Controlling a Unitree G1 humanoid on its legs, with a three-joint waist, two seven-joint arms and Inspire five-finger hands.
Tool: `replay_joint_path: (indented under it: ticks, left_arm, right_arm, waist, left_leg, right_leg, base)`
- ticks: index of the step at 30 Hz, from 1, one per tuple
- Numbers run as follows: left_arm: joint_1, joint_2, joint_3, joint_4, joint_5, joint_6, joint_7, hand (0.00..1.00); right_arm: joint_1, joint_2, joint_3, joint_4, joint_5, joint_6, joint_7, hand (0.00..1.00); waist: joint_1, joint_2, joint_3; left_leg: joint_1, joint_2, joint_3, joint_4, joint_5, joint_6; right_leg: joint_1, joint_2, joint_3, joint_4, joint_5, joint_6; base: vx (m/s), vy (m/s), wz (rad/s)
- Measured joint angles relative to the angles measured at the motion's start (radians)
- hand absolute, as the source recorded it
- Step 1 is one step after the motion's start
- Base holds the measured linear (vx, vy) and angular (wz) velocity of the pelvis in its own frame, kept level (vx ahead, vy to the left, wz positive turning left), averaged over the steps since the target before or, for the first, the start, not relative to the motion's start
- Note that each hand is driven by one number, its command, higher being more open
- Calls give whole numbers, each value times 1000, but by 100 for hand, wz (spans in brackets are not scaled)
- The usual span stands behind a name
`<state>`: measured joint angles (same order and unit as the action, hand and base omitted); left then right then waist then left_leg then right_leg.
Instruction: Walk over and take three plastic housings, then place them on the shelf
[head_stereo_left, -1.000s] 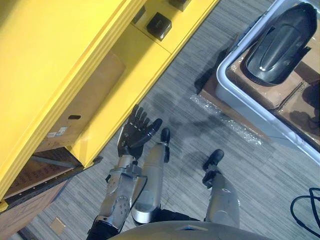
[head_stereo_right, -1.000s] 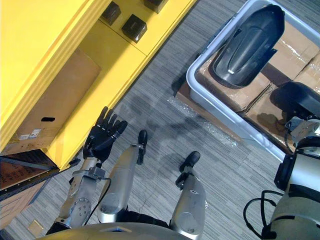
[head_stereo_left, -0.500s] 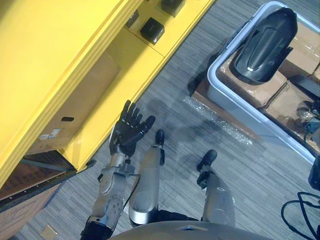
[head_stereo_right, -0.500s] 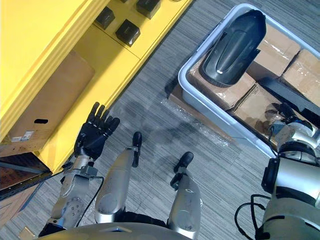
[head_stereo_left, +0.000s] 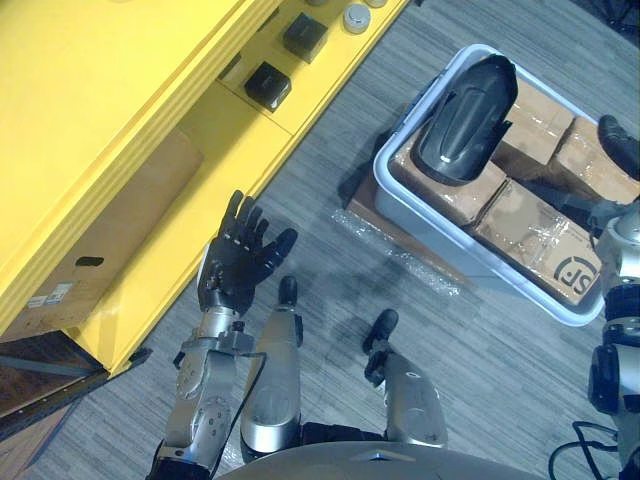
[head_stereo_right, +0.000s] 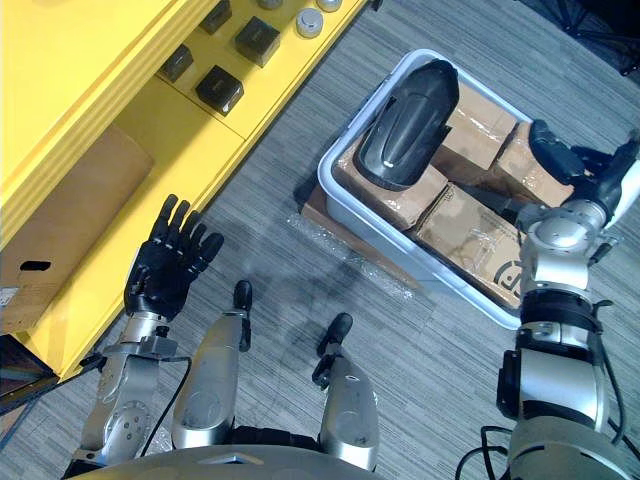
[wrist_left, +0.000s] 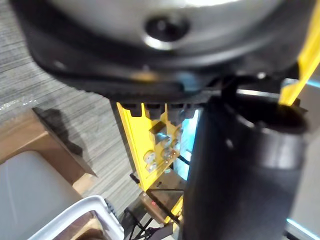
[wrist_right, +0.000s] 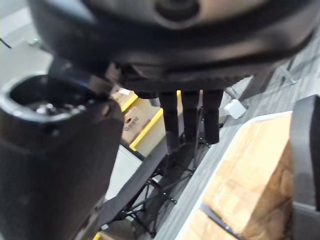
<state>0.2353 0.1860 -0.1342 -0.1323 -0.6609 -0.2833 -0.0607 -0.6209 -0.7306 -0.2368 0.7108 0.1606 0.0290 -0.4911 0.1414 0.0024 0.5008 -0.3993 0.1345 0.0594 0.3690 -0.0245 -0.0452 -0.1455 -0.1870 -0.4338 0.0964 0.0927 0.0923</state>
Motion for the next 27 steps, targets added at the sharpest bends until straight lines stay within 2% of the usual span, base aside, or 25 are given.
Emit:
replay_joint_path:
  ticks: [9, 12, 15, 16, 18, 23, 27]
  left_arm:
    - [52, -26, 54, -86, 11, 4, -15, 100]
    - [69, -34, 79, -118, 27, 7, -18, 100]
    - [88, -34, 96, -153, 45, 8, -37, 100]
    - [87, -34, 98, -153, 45, 9, -37, 100]
    - [88, -35, 116, -153, 45, 24, -43, 100]
    - [93, -58, 124, -184, 46, 49, -43, 100]
    - [112, -73, 117, -231, 85, 49, -52, 100]
  right_arm:
    - [183, 120, -64, -277, -40, -15, -1, 100]
    - [266, 199, -97, -398, -81, -15, 0, 100]
    - [362, 266, -103, -483, -178, -15, 6, 100]
    - [377, 277, -106, -490, -204, -16, 12, 100]
    - [431, 309, -112, -503, -302, -17, 47, 100]
    - [546, 321, -118, -568, -354, -19, 91, 100]
    - [617, 389, -146, -623, -296, -46, 91, 100]
  waist:
    - [-1, -5, 2]
    - [-11, -24, -6]
    - [-17, -62, -31]
    - [-21, -67, -38]
    - [-35, -91, -68]
    - [-55, -106, -137]
    - [-70, -104, -189]
  left_leg:
    - [72, -18, -9, -67, 15, -16]
    - [107, -17, -8, -83, 15, -21]
    - [131, -17, 3, -98, 9, -21]
    - [133, -17, 4, -97, 7, -23]
    - [153, -18, 12, -97, -2, -23]
    - [185, -17, 30, -97, -25, -28]
    - [215, -17, 51, -114, -30, -32]
  right_leg:
    - [58, -7, -23, -9, -13, -4]
    - [88, -8, -26, -15, -18, -1]
    - [104, -9, -24, -29, -20, 2]
    - [108, -9, -24, -31, -20, 2]
    - [131, -9, -24, -44, -20, 4]
    - [157, -13, -21, -49, -27, 16]
    - [172, -14, -1, -63, -27, 17]
  base:
    - [11, 7, 7]
    - [45, -4, 3]
    - [68, 5, -6]
    - [71, 15, -4]
    - [74, 18, -4]
    - [66, 18, -8]
    - [46, 13, -13]
